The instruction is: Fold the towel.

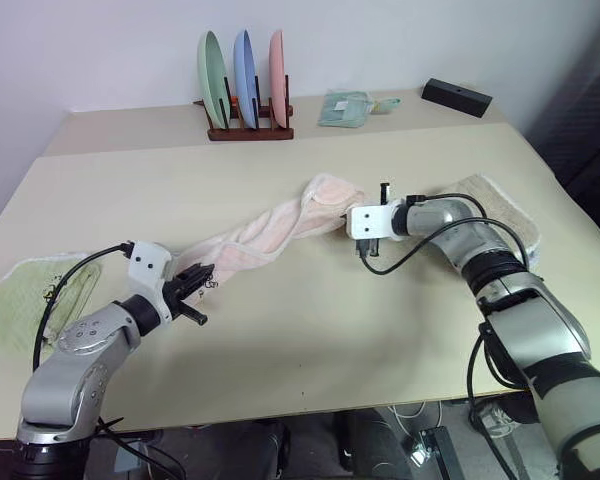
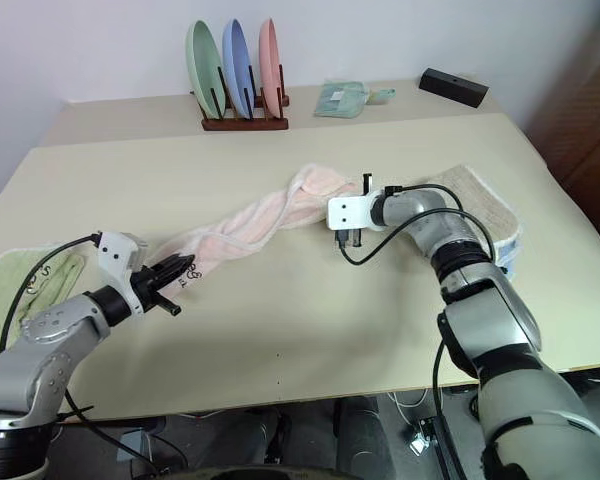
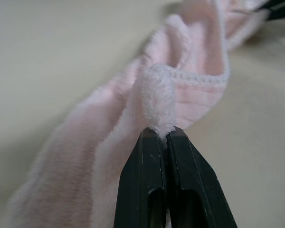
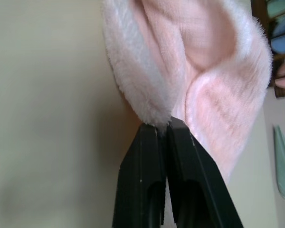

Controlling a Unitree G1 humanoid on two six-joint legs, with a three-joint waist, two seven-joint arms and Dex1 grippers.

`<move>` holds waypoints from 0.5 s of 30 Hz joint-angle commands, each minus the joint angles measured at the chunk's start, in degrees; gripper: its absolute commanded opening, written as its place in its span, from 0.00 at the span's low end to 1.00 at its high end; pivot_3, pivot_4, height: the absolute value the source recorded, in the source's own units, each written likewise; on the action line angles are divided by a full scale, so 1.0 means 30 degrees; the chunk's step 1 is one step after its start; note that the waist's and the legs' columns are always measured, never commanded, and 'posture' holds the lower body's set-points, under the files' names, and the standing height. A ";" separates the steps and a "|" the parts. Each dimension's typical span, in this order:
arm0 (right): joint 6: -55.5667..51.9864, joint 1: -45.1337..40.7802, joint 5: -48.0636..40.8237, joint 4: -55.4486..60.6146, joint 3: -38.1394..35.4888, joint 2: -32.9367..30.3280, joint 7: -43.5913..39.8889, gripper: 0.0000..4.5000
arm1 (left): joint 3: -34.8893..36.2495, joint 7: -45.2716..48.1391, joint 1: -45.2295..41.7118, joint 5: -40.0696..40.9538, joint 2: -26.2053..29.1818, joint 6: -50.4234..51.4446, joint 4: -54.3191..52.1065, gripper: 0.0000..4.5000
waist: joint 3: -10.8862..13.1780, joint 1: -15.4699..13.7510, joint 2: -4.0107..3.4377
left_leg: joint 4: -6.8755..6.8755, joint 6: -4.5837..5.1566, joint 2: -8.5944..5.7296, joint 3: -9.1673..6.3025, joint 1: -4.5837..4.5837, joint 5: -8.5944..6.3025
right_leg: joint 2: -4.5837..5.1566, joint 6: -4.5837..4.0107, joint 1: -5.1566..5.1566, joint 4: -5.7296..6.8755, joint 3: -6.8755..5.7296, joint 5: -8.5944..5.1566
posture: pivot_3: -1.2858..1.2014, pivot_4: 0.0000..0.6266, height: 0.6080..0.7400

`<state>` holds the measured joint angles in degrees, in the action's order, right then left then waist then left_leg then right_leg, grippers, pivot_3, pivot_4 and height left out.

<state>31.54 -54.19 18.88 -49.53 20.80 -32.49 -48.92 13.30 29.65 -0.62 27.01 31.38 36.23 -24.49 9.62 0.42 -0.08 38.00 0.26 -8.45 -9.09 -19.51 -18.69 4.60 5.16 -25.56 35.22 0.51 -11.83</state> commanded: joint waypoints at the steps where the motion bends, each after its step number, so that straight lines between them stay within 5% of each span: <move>1: -0.3726 0.3090 -0.4400 0.7709 -0.1272 -0.2197 -0.5014 0.01 | 0.1495 0.0307 -0.0473 0.0453 0.0575 -0.0535 0.0240 0.00 | 0.0002 -0.0017 -0.0001 | 0.0002 0.0002 0.0005 -0.0003 -0.0004 -0.0003 | -0.0002 0.0001 0.0001 -0.0005 -0.0001 0.0000 | 0.52 0.24 1.00; 7: -1.0484 0.8199 -0.6805 1.7572 -0.1976 -0.5045 -0.7188 0.01 | 0.1257 0.0795 -0.1194 0.0421 0.1050 -0.0534 0.0810 0.00 | 0.0006 -0.0238 -0.0009 | 0.0011 0.0013 0.0022 0.0060 0.0015 -0.0023 | -0.0001 0.0008 0.0006 -0.0003 0.0026 0.0000 | 0.52 0.24 1.00; 10: -1.3049 0.8977 -0.7204 1.9346 -0.2248 -0.5328 -0.7157 0.18 | 0.0678 0.0883 -0.1508 0.0172 0.0970 -0.0636 0.1015 0.00 | 0.0006 -0.0375 -0.0005 | 0.0017 0.0010 0.0040 0.0074 0.0018 -0.0023 | -0.0009 0.0008 0.0009 0.0000 0.0028 0.0000 | 0.52 0.24 1.00; 15: -1.5330 0.9175 -0.8308 2.1198 -0.3312 -0.5306 -0.6794 0.71 | 0.0228 0.1005 -0.1706 -0.0017 0.0819 -0.0900 0.1352 0.00 | 0.0013 -0.0427 0.0016 | 0.0035 0.0027 0.0039 0.0094 0.0006 -0.0032 | -0.0002 0.0009 0.0009 -0.0013 0.0031 0.0001 | 0.52 0.24 1.00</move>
<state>-12.46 -26.61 -3.49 10.55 13.63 -47.73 -69.48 13.82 32.48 -4.90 27.07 33.70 34.94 -19.84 9.66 -0.86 -0.03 38.10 0.35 -8.34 -8.82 -19.49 -18.79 4.60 5.19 -25.54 35.18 0.60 -11.83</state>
